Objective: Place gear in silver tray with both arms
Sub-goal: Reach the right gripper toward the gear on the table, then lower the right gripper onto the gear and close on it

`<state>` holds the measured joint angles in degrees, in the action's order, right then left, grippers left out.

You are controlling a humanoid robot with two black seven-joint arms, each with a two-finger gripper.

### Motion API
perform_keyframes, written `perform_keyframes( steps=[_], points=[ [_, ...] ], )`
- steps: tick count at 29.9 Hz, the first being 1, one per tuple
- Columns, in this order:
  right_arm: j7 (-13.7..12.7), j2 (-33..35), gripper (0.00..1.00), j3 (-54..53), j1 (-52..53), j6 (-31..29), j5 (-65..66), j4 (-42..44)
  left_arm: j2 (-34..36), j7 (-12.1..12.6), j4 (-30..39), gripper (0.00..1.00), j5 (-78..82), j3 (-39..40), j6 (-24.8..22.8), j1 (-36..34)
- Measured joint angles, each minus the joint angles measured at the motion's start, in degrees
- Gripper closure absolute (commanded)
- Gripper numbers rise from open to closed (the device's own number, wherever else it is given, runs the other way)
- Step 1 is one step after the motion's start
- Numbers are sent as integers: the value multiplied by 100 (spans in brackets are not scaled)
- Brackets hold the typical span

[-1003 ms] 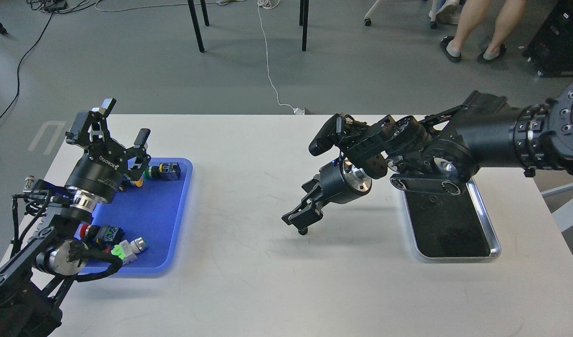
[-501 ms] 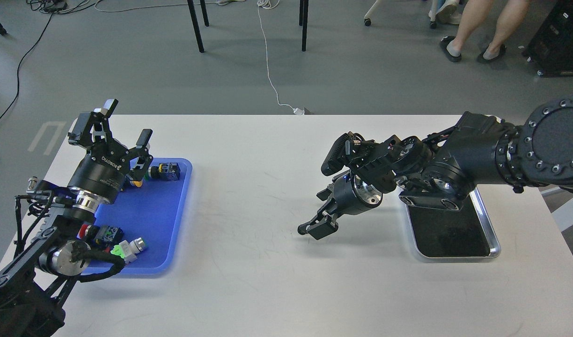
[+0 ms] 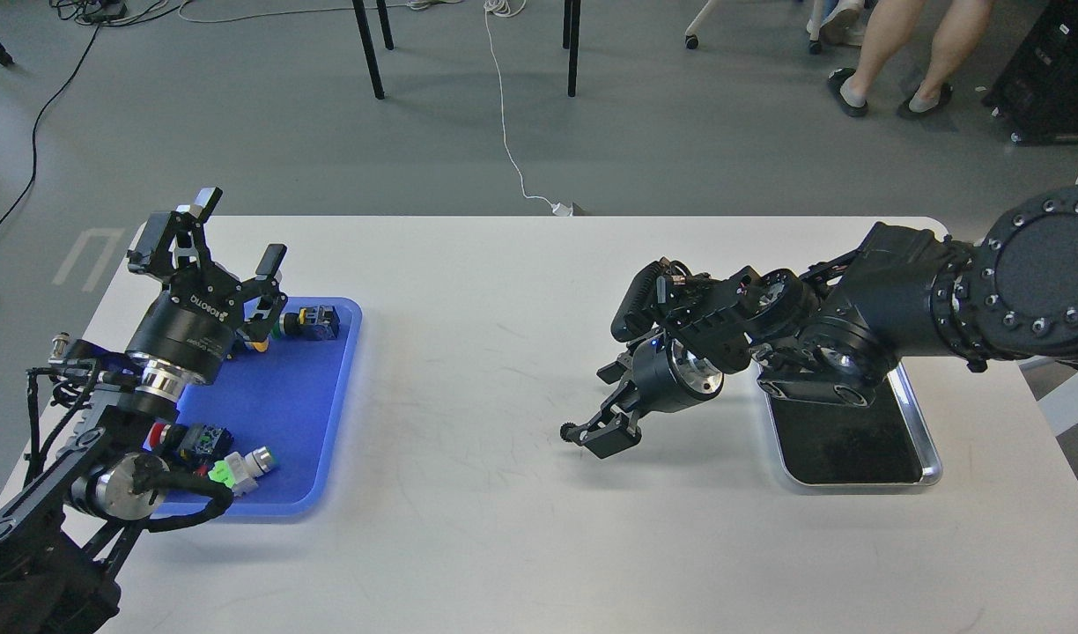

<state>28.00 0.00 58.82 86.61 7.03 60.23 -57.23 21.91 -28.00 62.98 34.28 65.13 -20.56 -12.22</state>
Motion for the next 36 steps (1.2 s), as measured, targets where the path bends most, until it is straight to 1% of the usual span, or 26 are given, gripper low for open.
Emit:
perform_keyframes(
  steps=[4, 11, 19, 28, 36],
  points=[
    [0, 0, 3, 6, -82, 572, 171, -98, -2, 0, 10, 2, 0, 0, 0, 0],
    [0, 0, 3, -14, -129, 983, 522, -154, -2, 0, 13, 2, 0, 7, 0, 0],
    [0, 0, 3, -45, -398, 1137, 568, -80, -2, 0, 13, 2, 0, 18, 0, 0],
    [0, 0, 3, -71, -715, 1264, 569, 204, -8, 0, 13, 2, 0, 26, 0, 0],
    [0, 0, 4, -95, -990, 1516, 570, 367, -28, 0, 13, 2, 0, 28, 0, 1]
  ],
)
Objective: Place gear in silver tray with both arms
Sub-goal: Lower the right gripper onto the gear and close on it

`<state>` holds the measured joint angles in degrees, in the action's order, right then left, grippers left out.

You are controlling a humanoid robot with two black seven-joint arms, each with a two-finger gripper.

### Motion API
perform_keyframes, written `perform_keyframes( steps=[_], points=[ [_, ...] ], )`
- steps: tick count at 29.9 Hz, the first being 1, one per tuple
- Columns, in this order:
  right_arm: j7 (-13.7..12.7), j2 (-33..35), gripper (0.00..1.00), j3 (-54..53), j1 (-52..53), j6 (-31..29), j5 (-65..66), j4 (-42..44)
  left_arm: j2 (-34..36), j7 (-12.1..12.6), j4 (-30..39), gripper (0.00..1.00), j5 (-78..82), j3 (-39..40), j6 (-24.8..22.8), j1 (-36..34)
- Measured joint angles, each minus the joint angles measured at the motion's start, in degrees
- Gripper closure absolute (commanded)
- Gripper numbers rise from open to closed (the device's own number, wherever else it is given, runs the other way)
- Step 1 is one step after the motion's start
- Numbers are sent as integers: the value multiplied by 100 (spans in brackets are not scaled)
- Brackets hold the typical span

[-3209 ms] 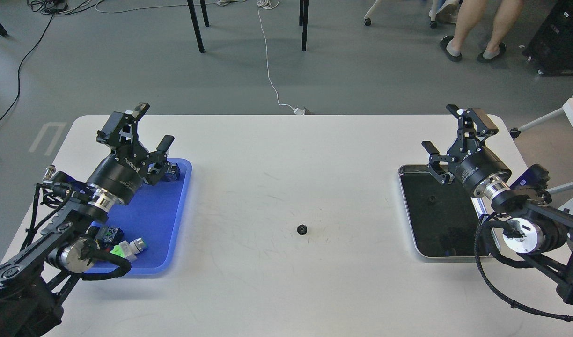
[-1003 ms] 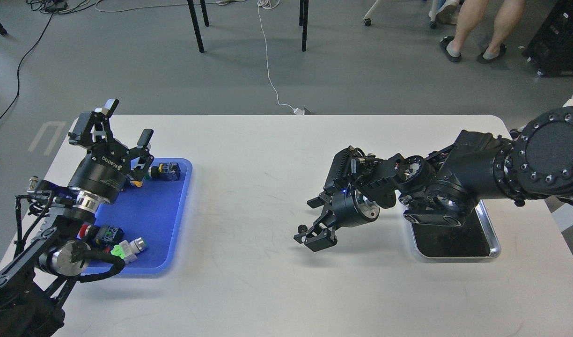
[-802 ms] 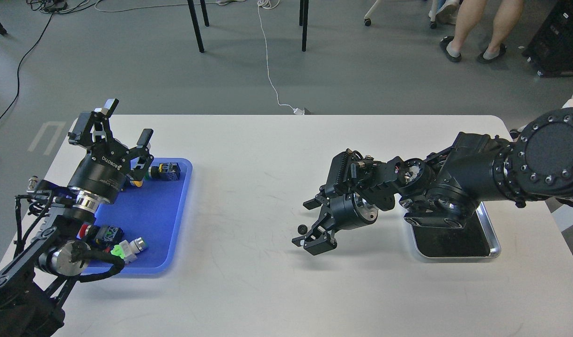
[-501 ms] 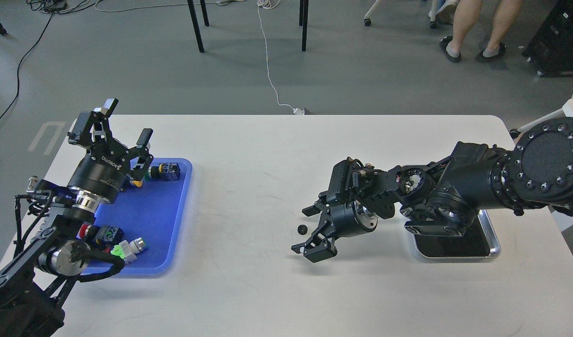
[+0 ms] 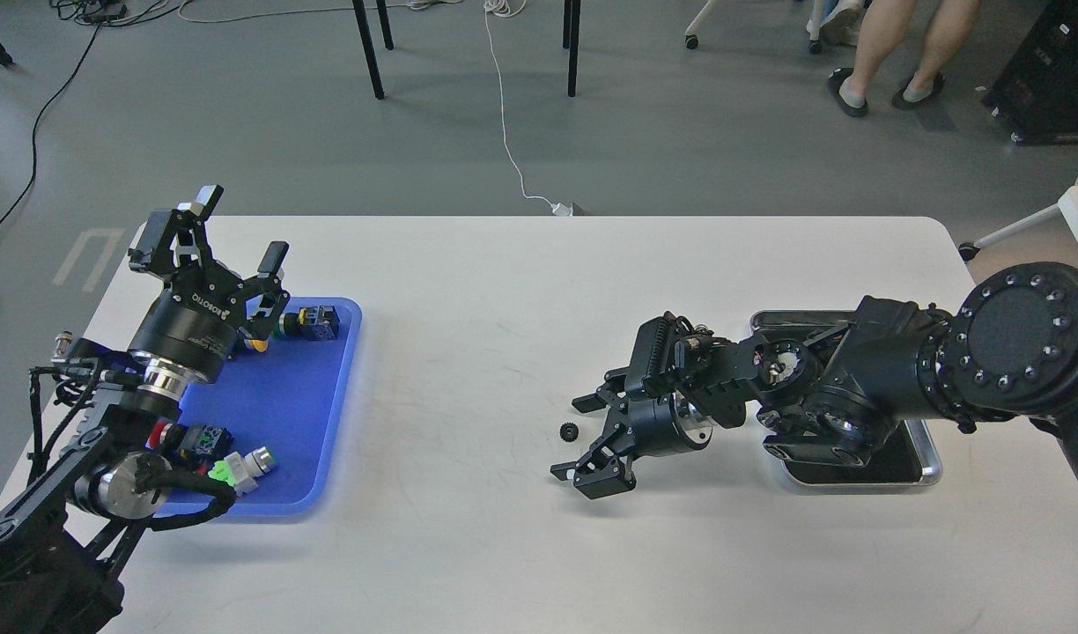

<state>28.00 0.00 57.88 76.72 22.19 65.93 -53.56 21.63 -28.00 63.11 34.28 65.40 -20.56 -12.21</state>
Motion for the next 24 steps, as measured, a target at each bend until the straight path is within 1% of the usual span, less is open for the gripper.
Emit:
perform_keyframes(
  steps=[4, 8, 11, 13, 15, 20, 22, 23, 24],
  points=[
    [0, 0, 7, -19, -126, 197, 3, 102, -1, 0, 0, 2, 1, 6, 0, 17],
    [0, 0, 8, -26, -190, 258, 8, 153, 1, 0, 0, 2, 1, 8, 0, 21],
    [0, 0, 13, -44, -201, 263, 8, 164, 6, 0, 0, 2, 1, 8, 0, 24],
    [0, 0, 15, -47, -207, 263, 8, 183, 7, 0, 0, 2, 1, 8, 0, 24],
    [0, 0, 19, -48, -227, 263, 8, 215, 7, 0, 0, 2, 1, 8, 0, 24],
    [0, 0, 34, -49, -288, 260, 8, 288, 8, 0, 36, 2, 1, 8, 0, 25],
    [0, 0, 51, -49, -299, 255, 13, 317, 8, 0, 47, 2, 1, 10, 1, 25],
    [0, 0, 58, -49, -302, 253, 17, 328, 8, 0, 49, 2, 1, 13, 3, 25],
    [0, 0, 59, -49, -304, 252, 25, 337, 10, 0, 51, 2, 1, 14, 6, 25]
  ],
)
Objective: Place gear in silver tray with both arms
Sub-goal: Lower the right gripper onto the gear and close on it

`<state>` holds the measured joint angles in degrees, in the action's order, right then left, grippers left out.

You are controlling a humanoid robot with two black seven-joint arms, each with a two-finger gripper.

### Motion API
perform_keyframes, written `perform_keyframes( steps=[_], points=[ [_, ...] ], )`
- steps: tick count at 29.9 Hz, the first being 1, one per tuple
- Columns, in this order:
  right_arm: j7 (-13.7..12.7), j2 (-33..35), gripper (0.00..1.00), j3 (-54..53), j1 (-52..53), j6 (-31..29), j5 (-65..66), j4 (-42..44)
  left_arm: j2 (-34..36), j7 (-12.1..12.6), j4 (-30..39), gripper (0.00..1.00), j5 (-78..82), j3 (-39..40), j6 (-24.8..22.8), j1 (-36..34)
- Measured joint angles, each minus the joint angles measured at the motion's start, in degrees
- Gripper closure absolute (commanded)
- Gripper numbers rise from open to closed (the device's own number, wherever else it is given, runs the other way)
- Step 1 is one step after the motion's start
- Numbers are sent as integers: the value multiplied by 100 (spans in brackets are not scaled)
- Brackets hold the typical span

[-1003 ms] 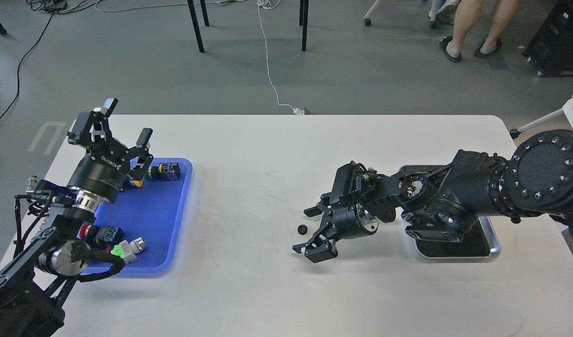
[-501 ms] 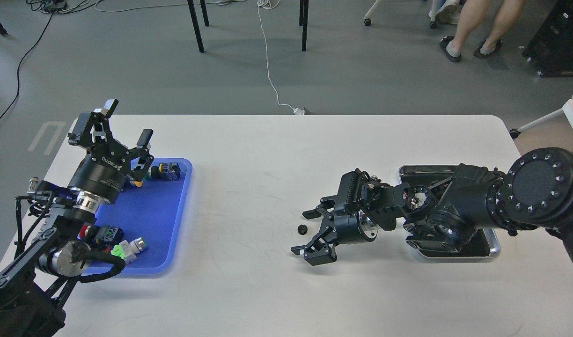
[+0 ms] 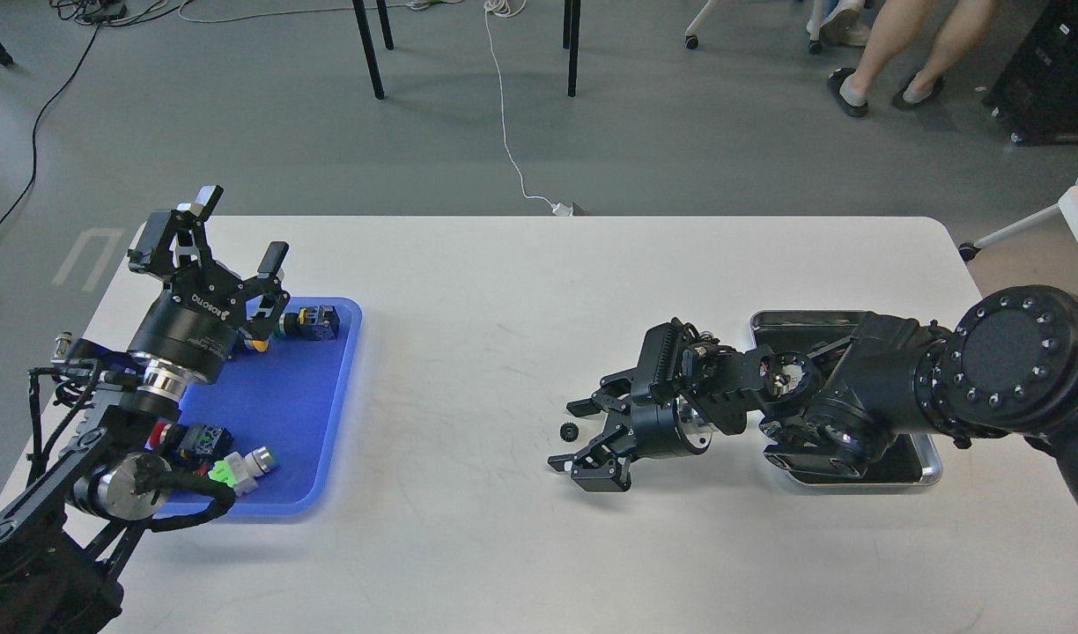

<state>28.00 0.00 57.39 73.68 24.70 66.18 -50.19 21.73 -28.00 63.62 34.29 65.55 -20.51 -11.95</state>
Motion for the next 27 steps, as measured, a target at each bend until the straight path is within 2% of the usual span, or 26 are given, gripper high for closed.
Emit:
perform_keyframes(
  steps=[2, 8, 11, 27],
  points=[
    [0, 0, 61, 0, -1, 0, 48, 15, 8, 0, 1, 2, 0, 1, 0, 0],
    [-1, 3, 81, -1, -2, 1, 119, 30, 24, 0, 56, 2, 0, 35, 1, 5],
    [0, 1, 85, -1, -2, 2, 123, 27, 24, 0, 71, 2, -1, 52, 2, 29],
    [1, -1, 85, 6, 62, 6, 125, 25, 29, 0, 112, 2, -1, 72, 2, 74]
  ],
)
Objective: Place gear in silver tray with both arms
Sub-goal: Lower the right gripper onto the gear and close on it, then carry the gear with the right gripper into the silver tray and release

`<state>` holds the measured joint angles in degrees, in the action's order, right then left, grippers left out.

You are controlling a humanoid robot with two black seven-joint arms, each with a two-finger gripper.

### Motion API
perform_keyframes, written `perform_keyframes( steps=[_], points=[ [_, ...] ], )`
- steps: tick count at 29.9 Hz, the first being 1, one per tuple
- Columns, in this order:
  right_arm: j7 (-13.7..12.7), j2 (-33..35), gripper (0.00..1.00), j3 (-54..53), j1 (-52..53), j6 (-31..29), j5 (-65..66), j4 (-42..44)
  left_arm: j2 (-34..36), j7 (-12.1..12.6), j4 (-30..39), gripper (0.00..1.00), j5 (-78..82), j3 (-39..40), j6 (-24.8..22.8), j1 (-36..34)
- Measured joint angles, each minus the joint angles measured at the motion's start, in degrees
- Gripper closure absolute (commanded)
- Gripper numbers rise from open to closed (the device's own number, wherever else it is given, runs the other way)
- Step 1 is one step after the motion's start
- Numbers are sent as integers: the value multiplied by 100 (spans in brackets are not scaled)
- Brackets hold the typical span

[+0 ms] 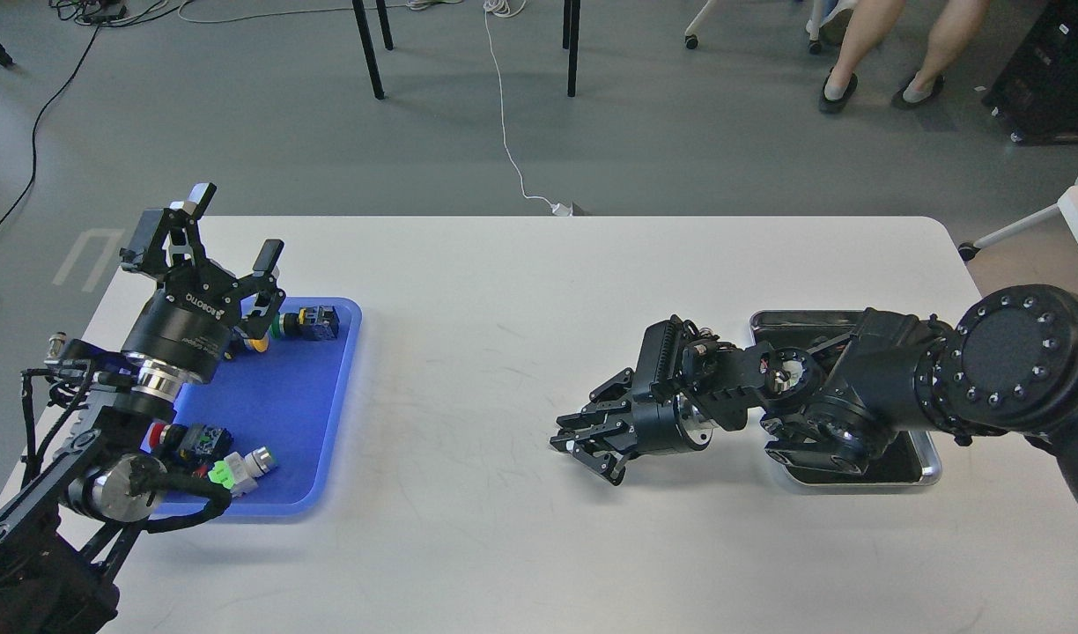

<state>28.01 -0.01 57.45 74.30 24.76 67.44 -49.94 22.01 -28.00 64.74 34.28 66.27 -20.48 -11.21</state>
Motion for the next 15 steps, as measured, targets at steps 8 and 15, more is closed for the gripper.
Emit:
perform_keyframes(
  steps=[8, 15],
  points=[
    [-1, 0, 85, -12, 436, 1, -18, -6, 12, 0, 5, 2, 0, -9, 0, -2],
    [-1, 1, 85, 3, 1003, -33, -58, -109, 13, 0, 47, 2, 0, -10, 0, -5]
  ],
)
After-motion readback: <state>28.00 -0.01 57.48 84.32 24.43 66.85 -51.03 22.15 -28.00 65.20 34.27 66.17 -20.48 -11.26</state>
